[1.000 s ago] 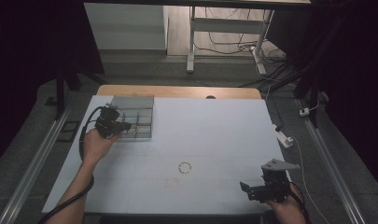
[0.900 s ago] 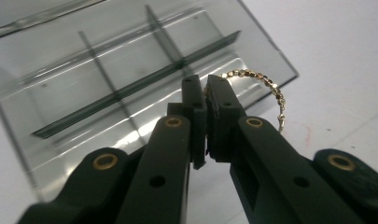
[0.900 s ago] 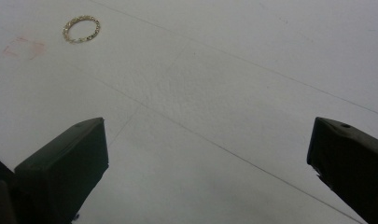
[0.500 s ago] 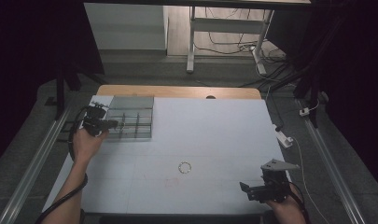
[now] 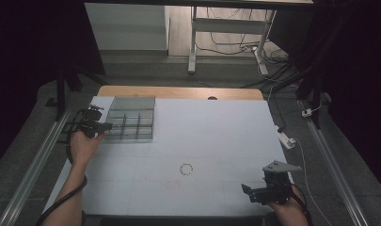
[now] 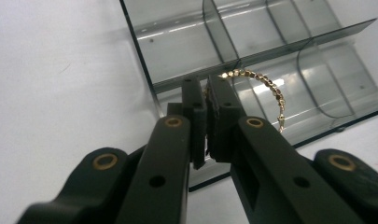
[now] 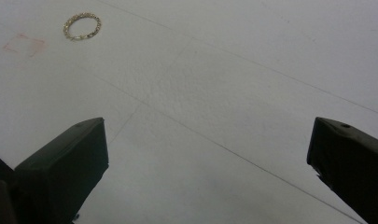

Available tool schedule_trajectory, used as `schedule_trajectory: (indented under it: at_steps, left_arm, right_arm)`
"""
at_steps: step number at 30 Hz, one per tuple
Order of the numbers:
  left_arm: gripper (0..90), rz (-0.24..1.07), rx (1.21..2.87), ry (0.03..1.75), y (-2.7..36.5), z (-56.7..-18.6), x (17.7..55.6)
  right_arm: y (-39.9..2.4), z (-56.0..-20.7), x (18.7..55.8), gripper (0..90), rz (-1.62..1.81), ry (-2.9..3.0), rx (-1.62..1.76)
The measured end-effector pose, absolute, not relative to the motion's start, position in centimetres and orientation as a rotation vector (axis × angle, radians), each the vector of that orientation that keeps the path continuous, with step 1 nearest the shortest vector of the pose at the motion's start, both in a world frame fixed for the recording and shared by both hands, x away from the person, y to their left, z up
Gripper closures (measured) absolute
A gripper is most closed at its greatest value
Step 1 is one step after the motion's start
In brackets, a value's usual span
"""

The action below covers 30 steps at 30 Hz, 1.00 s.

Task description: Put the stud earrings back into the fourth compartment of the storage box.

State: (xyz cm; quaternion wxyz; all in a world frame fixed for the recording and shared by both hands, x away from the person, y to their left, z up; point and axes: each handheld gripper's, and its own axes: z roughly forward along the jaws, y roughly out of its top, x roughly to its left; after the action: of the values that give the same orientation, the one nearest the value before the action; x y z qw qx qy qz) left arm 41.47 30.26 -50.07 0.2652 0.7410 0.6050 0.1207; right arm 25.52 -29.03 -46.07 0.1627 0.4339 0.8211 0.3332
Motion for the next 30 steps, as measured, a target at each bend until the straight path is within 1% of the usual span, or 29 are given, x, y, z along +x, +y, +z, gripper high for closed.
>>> schedule_trajectory:
  at_steps: [8, 10, 17, 20, 21, 27, 29, 30]
  left_arm:
    - [84.6, 0.329, 2.037, 1.618, 30.0, -50.4, 41.5]
    - [82.1, 0.329, 2.030, 1.605, 30.0, -50.3, 41.5]
    - [66.3, 0.329, 1.993, 1.543, 29.9, -49.8, 41.1]
    - [60.2, 0.336, 1.991, 1.503, 29.9, -49.7, 41.0]
    - [58.4, 0.344, 1.973, 1.459, 29.8, -49.5, 40.8]
    - [43.2, 0.266, 1.925, 1.374, 28.8, -48.8, 40.6]
    - [34.2, 0.219, 1.921, 1.337, 28.1, -48.5, 40.7]
    - [31.4, 0.198, 1.921, 1.316, 27.7, -48.5, 40.7]
  right_arm:
    - [-29.0, -46.1, 25.5, 0.0, 0.952, 2.346, 1.233]
    - [-29.0, -46.1, 25.5, 0.0, 0.952, 2.347, 1.233]
    - [-29.0, -46.1, 25.5, 0.0, 0.951, 2.347, 1.233]
    - [-29.0, -46.1, 25.5, 0.0, 0.948, 2.349, 1.231]
    - [-29.0, -46.1, 25.5, 0.0, 0.948, 2.349, 1.231]
    - [-29.0, -46.1, 25.5, 0.0, 0.949, 2.350, 1.227]
    - [-29.0, -46.0, 25.5, 0.0, 0.949, 2.350, 1.227]
    - [-29.0, -46.0, 25.5, 0.0, 0.950, 2.350, 1.227]
